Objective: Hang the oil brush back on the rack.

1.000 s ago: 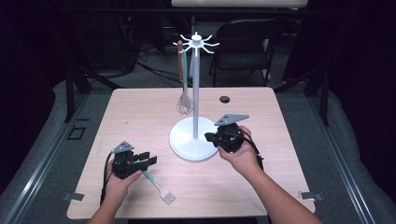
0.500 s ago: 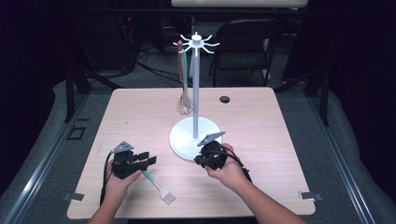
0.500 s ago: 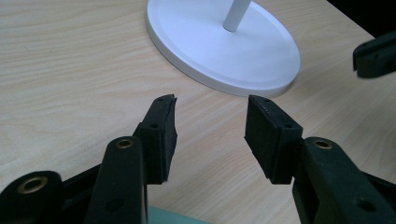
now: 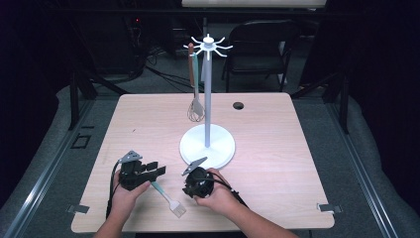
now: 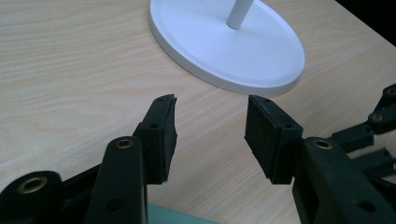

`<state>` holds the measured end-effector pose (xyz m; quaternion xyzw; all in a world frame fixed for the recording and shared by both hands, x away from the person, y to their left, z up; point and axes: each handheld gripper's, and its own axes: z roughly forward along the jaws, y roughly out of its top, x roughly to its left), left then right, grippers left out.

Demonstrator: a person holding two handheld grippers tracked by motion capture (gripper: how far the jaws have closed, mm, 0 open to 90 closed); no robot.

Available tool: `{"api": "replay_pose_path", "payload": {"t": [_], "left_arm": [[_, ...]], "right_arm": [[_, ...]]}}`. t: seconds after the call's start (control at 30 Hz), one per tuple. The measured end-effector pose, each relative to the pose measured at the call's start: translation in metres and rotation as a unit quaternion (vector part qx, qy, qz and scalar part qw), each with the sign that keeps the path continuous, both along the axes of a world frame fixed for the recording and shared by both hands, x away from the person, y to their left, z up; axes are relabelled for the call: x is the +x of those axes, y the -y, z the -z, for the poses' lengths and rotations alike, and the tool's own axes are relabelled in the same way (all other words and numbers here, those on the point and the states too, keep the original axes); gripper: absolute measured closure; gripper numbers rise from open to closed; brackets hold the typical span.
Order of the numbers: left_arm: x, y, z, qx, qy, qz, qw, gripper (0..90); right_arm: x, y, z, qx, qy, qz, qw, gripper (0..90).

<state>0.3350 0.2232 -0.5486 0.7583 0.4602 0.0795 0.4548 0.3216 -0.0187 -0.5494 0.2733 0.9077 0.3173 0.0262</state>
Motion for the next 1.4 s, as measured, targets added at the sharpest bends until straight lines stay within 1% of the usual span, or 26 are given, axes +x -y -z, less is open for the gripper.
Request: {"api": "replay_pose_path", "payload": {"t": [0.2, 0.27, 0.33, 0.37, 0.4, 0.47, 0.5, 0.53, 0.57, 0.6, 0.63, 0.67, 0.7, 0.77, 0.8, 0.83, 0.9, 0.97, 1.0, 1.07, 1.17, 1.2, 1.23, 1.33, 1.37, 1.4], "left_arm": [[0.000, 0.001, 0.001, 0.005, -0.002, 0.001, 1.0000, 52.9], [0.001, 0.001, 0.001, 0.006, -0.003, 0.002, 1.0000, 52.9], [0.000, 0.002, 0.001, 0.007, -0.002, 0.001, 1.0000, 52.9], [0.000, 0.002, 0.001, 0.007, -0.005, 0.003, 1.0000, 52.9], [0.000, 0.002, 0.002, 0.007, -0.004, 0.001, 1.0000, 52.9], [0.000, 0.003, 0.003, 0.007, -0.004, 0.003, 1.0000, 52.9], [0.000, 0.003, 0.003, 0.006, -0.004, 0.003, 1.0000, 52.9], [0.000, 0.003, 0.003, 0.006, -0.003, 0.004, 1.0000, 52.9], [0.000, 0.002, 0.002, 0.007, -0.004, 0.004, 1.0000, 52.9], [0.000, 0.002, 0.002, 0.006, -0.003, 0.002, 1.0000, 52.9], [0.001, 0.002, 0.002, 0.007, -0.006, 0.004, 1.0000, 52.9], [0.001, 0.002, 0.002, 0.007, -0.005, 0.003, 1.0000, 52.9], [0.001, 0.002, 0.002, 0.007, -0.005, 0.003, 1.0000, 52.9], [0.000, 0.002, 0.002, 0.006, -0.004, 0.002, 1.0000, 52.9], [0.001, 0.002, 0.002, 0.007, -0.005, 0.003, 1.0000, 52.9], [0.001, 0.003, 0.003, 0.006, -0.004, 0.003, 1.0000, 52.9], [0.001, 0.003, 0.002, 0.008, -0.005, 0.003, 1.0000, 52.9], [0.000, 0.003, 0.002, 0.006, -0.003, 0.004, 1.0000, 52.9], [0.000, 0.002, 0.002, 0.007, -0.003, 0.003, 1.0000, 53.0], [0.000, 0.001, 0.002, 0.005, -0.002, 0.000, 1.0000, 52.9], [0.001, 0.001, 0.002, 0.003, -0.002, 0.000, 1.0000, 52.9], [0.001, 0.001, 0.002, 0.003, -0.002, 0.000, 1.0000, 52.9], [0.001, 0.001, 0.002, 0.003, -0.002, -0.001, 1.0000, 52.9], [0.001, 0.002, 0.002, 0.008, -0.005, 0.003, 1.0000, 52.9], [0.000, 0.002, 0.002, 0.008, -0.005, 0.002, 1.0000, 52.9], [0.000, 0.002, 0.002, 0.007, -0.003, 0.000, 1.0000, 52.9]], "right_arm": [[-0.008, -0.023, 0.006, 0.008, -0.010, -0.014, 0.9998, 76.6], [-0.009, -0.029, 0.007, 0.008, -0.014, -0.018, 0.9997, 76.2], [-0.010, -0.036, 0.009, 0.010, -0.013, -0.025, 0.9996, 75.8], [-0.010, -0.039, 0.009, 0.009, -0.013, -0.026, 0.9995, 75.8], [-0.011, -0.042, 0.010, 0.012, -0.016, -0.025, 0.9995, 75.8], [-0.012, -0.048, 0.011, 0.007, -0.014, -0.029, 0.9995, 75.5], [-0.013, -0.051, 0.012, 0.001, -0.007, -0.032, 0.9994, 75.5], [-0.014, -0.053, 0.013, -0.006, -0.006, -0.033, 0.9994, 75.3], [-0.014, -0.054, 0.014, -0.007, -0.004, -0.033, 0.9994, 75.3], [-0.014, -0.056, 0.015, -0.002, -0.005, -0.028, 0.9996, 75.3], [-0.013, -0.056, 0.014, -0.011, -0.008, -0.032, 0.9994, 75.8], [-0.013, -0.057, 0.014, -0.013, -0.013, -0.030, 0.9994, 77.6], [-0.013, -0.058, 0.014, -0.008, -0.017, -0.026, 0.9995, 78.2], [-0.012, -0.059, 0.014, -0.016, -0.022, -0.027, 0.9992, 78.7], [-0.012, -0.060, 0.016, -0.016, -0.029, -0.020, 0.9992, 78.8], [-0.012, -0.062, 0.016, -0.013, -0.029, -0.011, 0.9994, 79.4], [-0.012, -0.063, 0.015, -0.021, -0.025, -0.015, 0.9993, 80.0], [-0.014, -0.062, 0.015, -0.025, -0.018, -0.018, 0.9994, 80.6], [-0.013, -0.060, 0.014, -0.031, -0.013, -0.024, 0.9991, 81.1], [-0.013, -0.055, 0.013, -0.036, -0.014, -0.019, 0.9991, 82.2], [-0.011, -0.039, 0.010, -0.060, -0.013, -0.022, 0.9979, 82.7], [-0.010, -0.035, 0.010, -0.063, -0.016, -0.022, 0.9976, 82.7], [-0.010, -0.029, 0.009, -0.062, -0.024, -0.019, 0.9976, 82.7], [-0.010, -0.013, 0.008, -0.072, -0.028, -0.016, 0.9969, 82.7], [-0.011, -0.007, 0.008, -0.071, -0.027, -0.012, 0.9970, 82.7], [-0.011, -0.003, 0.007, -0.076, -0.028, -0.012, 0.9966, 82.7]]}}
